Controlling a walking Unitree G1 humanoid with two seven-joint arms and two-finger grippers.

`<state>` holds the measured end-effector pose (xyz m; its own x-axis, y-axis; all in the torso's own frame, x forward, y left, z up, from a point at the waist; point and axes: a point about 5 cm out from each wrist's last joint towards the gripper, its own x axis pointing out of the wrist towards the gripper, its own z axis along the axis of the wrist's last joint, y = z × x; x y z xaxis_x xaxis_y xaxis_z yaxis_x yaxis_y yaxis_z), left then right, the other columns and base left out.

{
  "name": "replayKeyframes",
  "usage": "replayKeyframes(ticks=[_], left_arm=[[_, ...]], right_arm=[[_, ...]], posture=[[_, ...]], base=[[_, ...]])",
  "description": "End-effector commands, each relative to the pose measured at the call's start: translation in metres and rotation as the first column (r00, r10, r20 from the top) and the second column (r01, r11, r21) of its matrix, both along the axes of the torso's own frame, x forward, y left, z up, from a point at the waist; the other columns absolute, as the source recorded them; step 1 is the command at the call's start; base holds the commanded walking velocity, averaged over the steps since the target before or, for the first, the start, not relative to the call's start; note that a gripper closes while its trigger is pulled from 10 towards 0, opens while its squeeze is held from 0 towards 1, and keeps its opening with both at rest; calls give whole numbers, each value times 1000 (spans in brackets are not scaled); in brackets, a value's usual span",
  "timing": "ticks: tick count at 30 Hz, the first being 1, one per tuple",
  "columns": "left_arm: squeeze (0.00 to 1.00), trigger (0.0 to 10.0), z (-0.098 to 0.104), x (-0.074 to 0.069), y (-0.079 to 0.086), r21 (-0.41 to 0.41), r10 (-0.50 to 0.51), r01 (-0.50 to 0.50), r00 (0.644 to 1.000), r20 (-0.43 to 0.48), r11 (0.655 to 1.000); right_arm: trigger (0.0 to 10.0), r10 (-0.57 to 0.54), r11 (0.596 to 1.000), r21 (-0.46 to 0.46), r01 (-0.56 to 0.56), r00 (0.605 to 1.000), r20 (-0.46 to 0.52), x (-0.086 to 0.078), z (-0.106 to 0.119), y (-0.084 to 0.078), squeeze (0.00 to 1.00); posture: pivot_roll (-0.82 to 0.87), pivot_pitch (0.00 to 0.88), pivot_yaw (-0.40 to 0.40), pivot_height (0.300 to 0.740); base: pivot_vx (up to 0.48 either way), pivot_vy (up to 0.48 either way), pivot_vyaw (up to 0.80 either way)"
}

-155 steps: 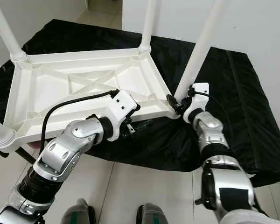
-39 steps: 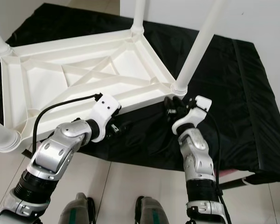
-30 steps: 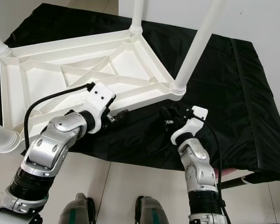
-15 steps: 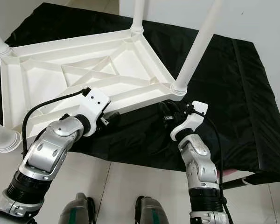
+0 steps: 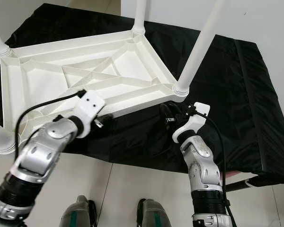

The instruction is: Building children table

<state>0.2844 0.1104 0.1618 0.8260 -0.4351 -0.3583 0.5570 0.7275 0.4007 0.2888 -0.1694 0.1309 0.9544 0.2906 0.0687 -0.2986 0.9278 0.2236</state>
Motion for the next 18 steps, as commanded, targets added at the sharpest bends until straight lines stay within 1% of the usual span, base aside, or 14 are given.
replayKeyframes(ticks=[1, 2, 3, 7, 9, 13, 18], left_arm=[[0, 10000, -8, -2, 2, 23, -16, 17, 999, -30, 1000], [0, 10000, -10, -4, 9, 48, -36, 39, 998, -51, 998], [0, 10000, -10, -5, 12, 54, -43, 46, 997, -58, 997], [0, 10000, -10, -6, 13, 56, -47, 50, 997, -62, 997], [0, 10000, -11, -9, 16, 62, -73, 78, 994, -80, 995], [0, 10000, -13, -9, 18, 73, -87, 94, 992, -94, 993], [0, 10000, -15, -6, 20, 68, -70, 78, 992, -109, 995]], right_arm=[[10000, 2, 1000, -5, -2, 1000, -4, -1, 1, -1, 0], [10000, 3, 1000, -5, -3, 1000, -6, -1, 1, 0, 0], [10000, 3, 1000, -6, -4, 1000, -6, -1, 1, 0, 0], [10000, 4, 1000, -6, -4, 1000, -6, -1, 0, 0, 0], [10000, 3, 1000, -6, -3, 1000, -9, -2, -1, 1, 0], [10000, 4, 1000, -4, -4, 1000, -13, -3, -2, 2, 0], [10000, 4, 1000, -2, -4, 1000, -14, -3, -2, 4, 0]], posture=[[-34, 96, -52, 740], [-34, 97, -48, 740], [-34, 97, -48, 740], [-34, 97, -48, 740], [-32, 99, -39, 740], [-35, 96, -35, 740], [-39, 95, -32, 740]], base=[[0, 0, 0], [0, 0, 0], [0, 0, 0], [0, 0, 0], [0, 0, 0], [0, 0, 0], [0, 0, 0]])
